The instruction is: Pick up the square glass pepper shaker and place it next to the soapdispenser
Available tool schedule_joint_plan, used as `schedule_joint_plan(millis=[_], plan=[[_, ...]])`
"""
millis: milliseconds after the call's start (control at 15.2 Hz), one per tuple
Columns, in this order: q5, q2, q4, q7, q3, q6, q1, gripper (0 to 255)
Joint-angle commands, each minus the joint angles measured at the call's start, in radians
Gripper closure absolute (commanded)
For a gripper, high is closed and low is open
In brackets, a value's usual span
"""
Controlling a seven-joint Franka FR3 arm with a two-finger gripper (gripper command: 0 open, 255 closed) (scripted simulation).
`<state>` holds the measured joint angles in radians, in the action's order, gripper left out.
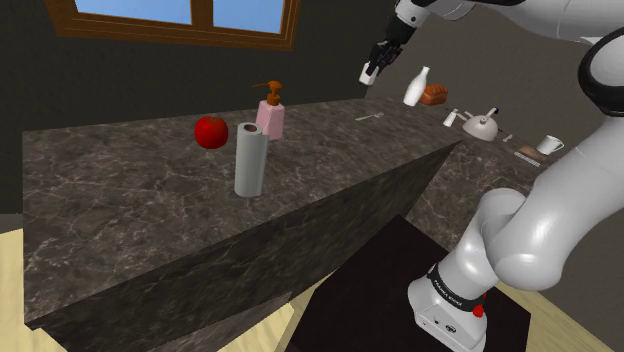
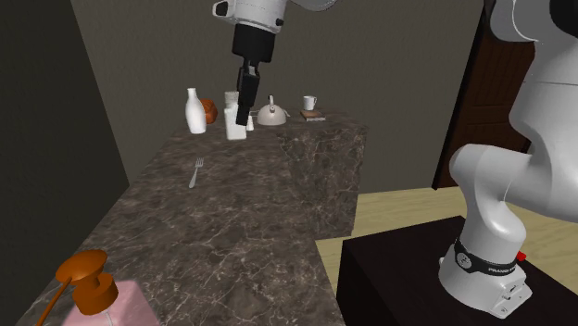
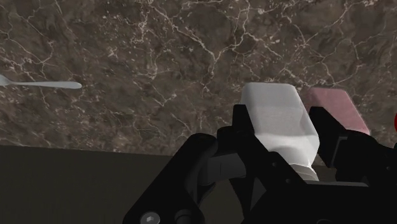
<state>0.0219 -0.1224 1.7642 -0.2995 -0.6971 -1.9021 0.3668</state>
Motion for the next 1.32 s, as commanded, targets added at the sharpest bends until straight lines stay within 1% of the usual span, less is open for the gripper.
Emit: schedule_joint_plan(millis=[0, 330, 660, 990, 1254], plan=[[0.009, 0.025, -0.019, 0.037, 0.02, -0.002, 0.017, 255], [0.041, 0.105, -0.089, 0.118, 0.061, -0.001, 0.059, 255], [0.083, 0.208, -0.194, 0.187, 0.095, 0.015, 0.093, 255], [0.134, 0.336, -0.342, 0.25, 0.125, 0.051, 0.112, 255], [0.179, 0.458, -0.504, 0.298, 0.15, 0.1, 0.111, 255]])
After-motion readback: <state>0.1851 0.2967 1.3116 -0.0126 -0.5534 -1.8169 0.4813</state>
